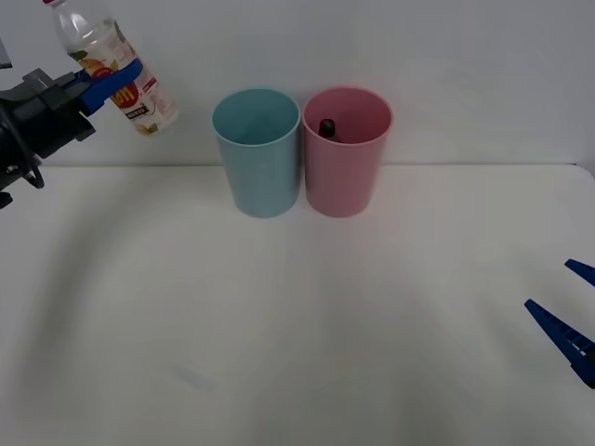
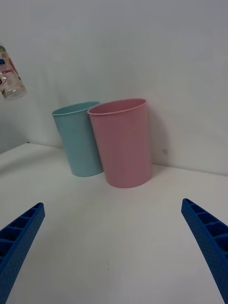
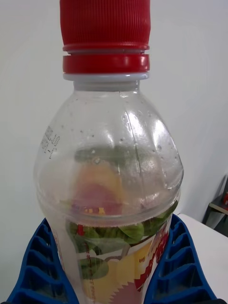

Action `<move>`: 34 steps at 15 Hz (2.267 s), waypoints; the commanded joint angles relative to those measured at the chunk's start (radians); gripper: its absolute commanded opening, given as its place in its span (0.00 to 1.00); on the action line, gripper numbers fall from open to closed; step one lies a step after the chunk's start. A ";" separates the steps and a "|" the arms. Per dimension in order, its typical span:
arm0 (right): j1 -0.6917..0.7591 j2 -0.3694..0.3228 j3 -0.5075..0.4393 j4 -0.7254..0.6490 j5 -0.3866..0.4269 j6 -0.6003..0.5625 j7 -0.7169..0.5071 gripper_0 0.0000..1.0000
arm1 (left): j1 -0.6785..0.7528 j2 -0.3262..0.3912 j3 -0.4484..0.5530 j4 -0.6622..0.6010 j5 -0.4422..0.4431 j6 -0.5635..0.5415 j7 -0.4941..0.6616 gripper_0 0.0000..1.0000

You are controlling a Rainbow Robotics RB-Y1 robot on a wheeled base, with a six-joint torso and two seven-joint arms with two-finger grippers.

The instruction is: Grasp the object on the table and drop it into the matching bin: aluminum can to the light blue bin, PET bottle to the pink bin.

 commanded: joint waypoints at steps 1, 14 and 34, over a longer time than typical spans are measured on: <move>0.000 0.000 0.000 0.000 0.000 0.000 0.000 1.00 | -0.029 0.008 0.000 0.003 -0.004 -0.001 0.016 0.02; 0.000 0.000 0.000 0.000 0.000 0.000 0.000 1.00 | -0.348 -0.131 -0.156 0.215 -0.202 -0.013 -0.014 0.02; 0.000 0.000 0.000 0.000 0.000 0.000 0.000 1.00 | -0.789 -0.570 -0.149 0.710 -0.572 0.226 -0.229 0.03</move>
